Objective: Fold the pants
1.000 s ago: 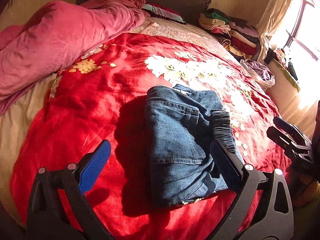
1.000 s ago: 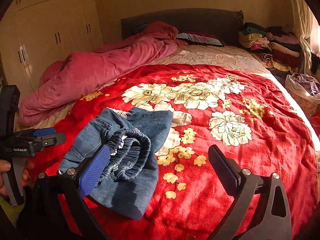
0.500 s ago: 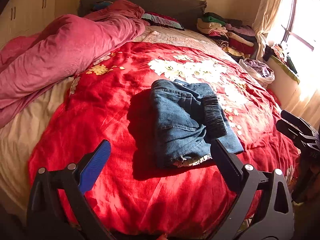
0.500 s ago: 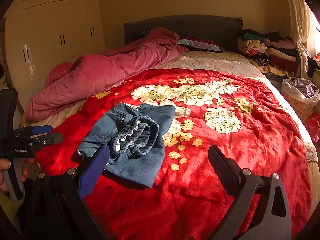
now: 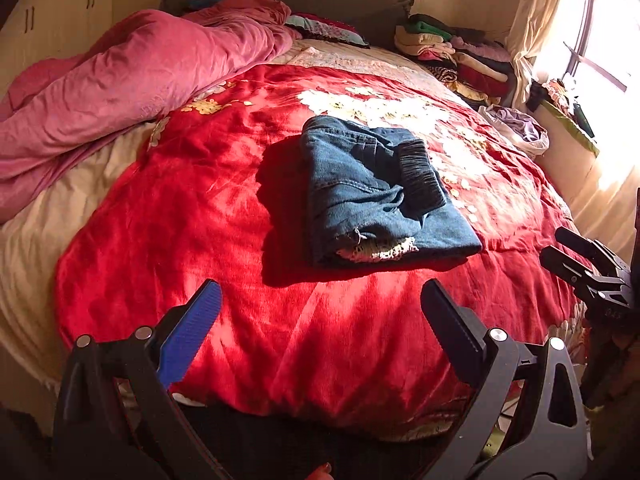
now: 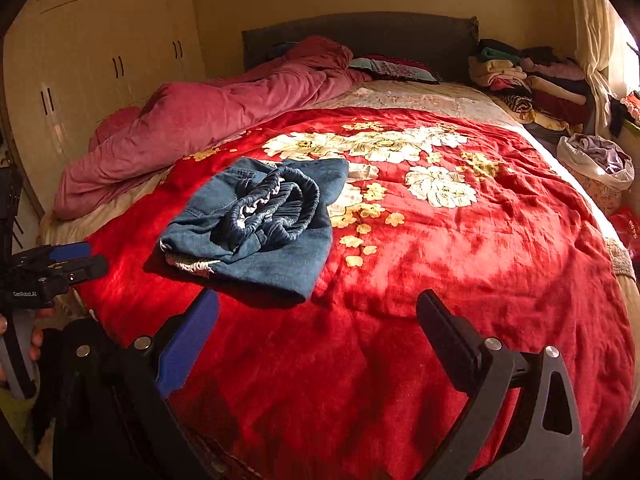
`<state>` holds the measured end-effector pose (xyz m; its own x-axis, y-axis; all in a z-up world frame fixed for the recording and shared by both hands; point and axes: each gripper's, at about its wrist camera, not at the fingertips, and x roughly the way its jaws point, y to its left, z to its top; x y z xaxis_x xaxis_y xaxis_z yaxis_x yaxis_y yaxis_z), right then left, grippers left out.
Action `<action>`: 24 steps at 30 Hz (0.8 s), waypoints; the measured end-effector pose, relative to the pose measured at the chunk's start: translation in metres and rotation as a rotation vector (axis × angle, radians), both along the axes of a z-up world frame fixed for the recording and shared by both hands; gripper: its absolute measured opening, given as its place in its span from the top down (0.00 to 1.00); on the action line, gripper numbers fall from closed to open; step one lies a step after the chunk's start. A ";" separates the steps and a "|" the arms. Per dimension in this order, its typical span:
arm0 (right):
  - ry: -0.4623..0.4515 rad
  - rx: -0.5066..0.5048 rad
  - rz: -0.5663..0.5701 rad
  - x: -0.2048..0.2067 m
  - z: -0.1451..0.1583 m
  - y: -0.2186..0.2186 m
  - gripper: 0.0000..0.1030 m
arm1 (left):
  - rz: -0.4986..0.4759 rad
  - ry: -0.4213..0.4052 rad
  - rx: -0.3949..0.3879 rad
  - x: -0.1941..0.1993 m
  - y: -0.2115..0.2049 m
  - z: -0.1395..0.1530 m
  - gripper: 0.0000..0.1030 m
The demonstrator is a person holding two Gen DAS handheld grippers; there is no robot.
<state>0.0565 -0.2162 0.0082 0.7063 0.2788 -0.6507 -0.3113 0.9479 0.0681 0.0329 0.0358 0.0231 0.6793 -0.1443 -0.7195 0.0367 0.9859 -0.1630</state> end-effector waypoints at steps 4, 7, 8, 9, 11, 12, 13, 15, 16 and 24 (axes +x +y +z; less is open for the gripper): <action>0.021 -0.016 -0.011 -0.010 -0.013 0.001 0.04 | 0.009 0.011 -0.007 -0.007 -0.002 -0.010 0.09; 0.042 -0.011 -0.016 -0.013 -0.022 0.003 0.04 | 0.017 0.017 -0.016 -0.011 -0.003 -0.016 0.09; 0.044 -0.009 -0.019 -0.014 -0.024 0.003 0.04 | 0.018 0.022 -0.017 -0.011 -0.003 -0.019 0.09; 0.044 -0.006 -0.021 -0.014 -0.025 0.004 0.04 | 0.020 0.027 -0.016 -0.012 -0.004 -0.021 0.09; 0.041 -0.002 -0.033 -0.014 -0.027 0.005 0.04 | 0.019 0.033 -0.013 -0.012 -0.007 -0.025 0.09; 0.040 0.002 -0.038 -0.013 -0.027 0.005 0.04 | 0.017 0.036 -0.013 -0.012 -0.008 -0.027 0.09; 0.042 0.002 -0.042 -0.012 -0.028 0.005 0.04 | 0.016 0.042 -0.012 -0.011 -0.009 -0.029 0.09; 0.043 0.001 -0.046 -0.011 -0.028 0.006 0.04 | 0.019 0.050 -0.014 -0.011 -0.010 -0.032 0.09; 0.043 0.000 -0.048 -0.011 -0.028 0.005 0.04 | 0.021 0.052 -0.013 -0.011 -0.010 -0.032 0.09; 0.048 0.002 -0.042 -0.011 -0.028 0.006 0.04 | 0.039 0.053 -0.009 -0.011 -0.008 -0.032 0.09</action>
<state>0.0453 -0.2100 -0.0200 0.6855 0.2507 -0.6836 -0.2678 0.9599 0.0835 0.0216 0.0277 -0.0093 0.6458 -0.1255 -0.7531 -0.0101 0.9849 -0.1729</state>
